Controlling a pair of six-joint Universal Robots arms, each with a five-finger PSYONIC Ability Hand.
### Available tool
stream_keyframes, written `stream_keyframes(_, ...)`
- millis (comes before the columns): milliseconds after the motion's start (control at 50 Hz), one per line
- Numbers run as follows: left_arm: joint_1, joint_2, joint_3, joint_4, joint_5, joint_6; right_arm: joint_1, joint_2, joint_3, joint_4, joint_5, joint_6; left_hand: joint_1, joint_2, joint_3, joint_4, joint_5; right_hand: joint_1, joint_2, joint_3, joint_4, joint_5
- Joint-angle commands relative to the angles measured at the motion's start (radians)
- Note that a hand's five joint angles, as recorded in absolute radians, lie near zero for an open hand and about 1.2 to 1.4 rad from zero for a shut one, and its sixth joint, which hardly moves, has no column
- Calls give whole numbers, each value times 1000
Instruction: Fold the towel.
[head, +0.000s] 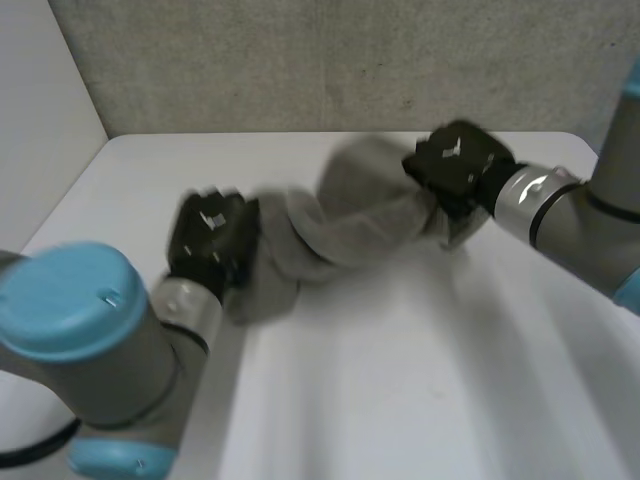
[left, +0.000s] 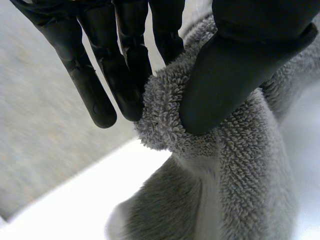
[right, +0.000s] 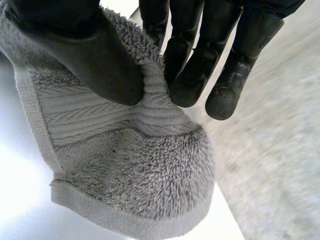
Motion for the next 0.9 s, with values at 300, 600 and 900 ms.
stream_keyframes(300,-125,-31,47,-216,2,1,-1,63,27,128,86,-79,-883,-950,-945,-945,-893,-1155,-1146,-1164,-1154,-1153)
stream_keyframes(600,51,41,197,-222,89,12,-56,-294,456,-161,74,449,-849,-916,-911,-911,-859,-1130,-1121,-1139,-1130,-1128)
stream_keyframes(900,113,-162,420,-347,465,28,-165,-357,795,-267,-9,282,-735,-801,-797,-797,-744,-1027,-1018,-1036,-1027,-1025)
